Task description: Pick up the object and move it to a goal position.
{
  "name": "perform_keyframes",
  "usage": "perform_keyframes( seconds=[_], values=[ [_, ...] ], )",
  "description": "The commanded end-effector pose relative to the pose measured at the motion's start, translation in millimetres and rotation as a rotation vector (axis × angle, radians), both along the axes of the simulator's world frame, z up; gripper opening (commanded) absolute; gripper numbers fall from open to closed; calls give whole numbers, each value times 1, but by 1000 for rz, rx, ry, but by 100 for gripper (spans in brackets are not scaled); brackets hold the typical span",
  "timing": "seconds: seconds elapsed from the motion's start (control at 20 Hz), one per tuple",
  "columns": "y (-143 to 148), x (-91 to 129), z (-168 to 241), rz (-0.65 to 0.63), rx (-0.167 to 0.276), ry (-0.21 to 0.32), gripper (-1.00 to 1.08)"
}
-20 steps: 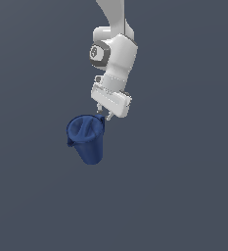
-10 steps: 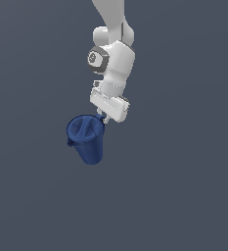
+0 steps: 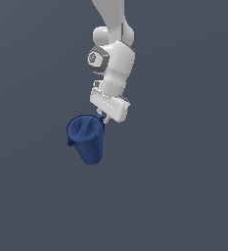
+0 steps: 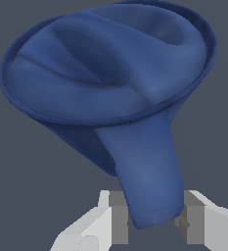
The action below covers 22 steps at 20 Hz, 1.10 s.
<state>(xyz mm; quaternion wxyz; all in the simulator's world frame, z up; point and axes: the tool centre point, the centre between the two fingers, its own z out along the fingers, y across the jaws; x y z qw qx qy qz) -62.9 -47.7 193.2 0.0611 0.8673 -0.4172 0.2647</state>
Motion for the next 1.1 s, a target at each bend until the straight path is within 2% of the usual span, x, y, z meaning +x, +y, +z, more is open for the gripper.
perform_keyframes(
  seconds=[0.0,0.5,1.05],
  values=[
    [0,0,1,0,0,0,-100],
    [8,-21,18,0,0,0,-100],
    [27,-73,61,0,1,1,-100]
  ],
)
